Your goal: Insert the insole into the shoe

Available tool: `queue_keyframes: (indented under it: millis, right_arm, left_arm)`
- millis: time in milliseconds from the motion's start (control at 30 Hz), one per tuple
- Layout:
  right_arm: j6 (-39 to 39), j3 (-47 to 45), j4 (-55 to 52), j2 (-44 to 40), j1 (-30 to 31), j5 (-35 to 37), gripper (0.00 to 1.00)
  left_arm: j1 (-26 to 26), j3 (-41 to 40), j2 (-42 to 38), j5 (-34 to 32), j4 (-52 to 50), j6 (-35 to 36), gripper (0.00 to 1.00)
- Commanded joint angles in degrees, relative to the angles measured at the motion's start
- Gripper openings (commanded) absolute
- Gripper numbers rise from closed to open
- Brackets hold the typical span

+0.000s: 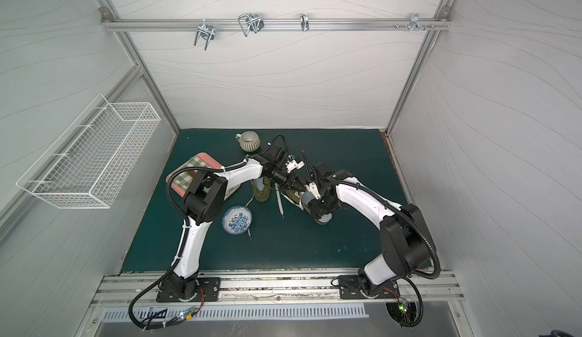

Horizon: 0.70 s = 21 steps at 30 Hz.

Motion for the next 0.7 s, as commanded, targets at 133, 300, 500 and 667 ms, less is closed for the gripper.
queue_keyframes:
  millis: [133,300,500,667]
  right_arm:
    - [-0.5,1.6,-2.7,0.9,0.8,0.0,0.42]
    - [-1.1,2.3,-2.2,0.5,1.2,0.7,0.29]
    - [-1.3,2.4,-1.3,-0.4,1.5,1.0,0.19]
    - [-2.7,3.0,-0.4,-0.1,1.8,1.2,0.03]
  left_arm:
    - [0.1,0.4,-2.3,-1.5,0.1,0.5,0.0]
    - [0.0,0.1,-2.5,-1.6,0.5,0.2,0.0]
    - [0.1,0.2,-2.5,-1.6,0.1,0.3,0.0]
    - [0.0,0.2,-2.6,-1.5,-0.2,0.6,0.0]
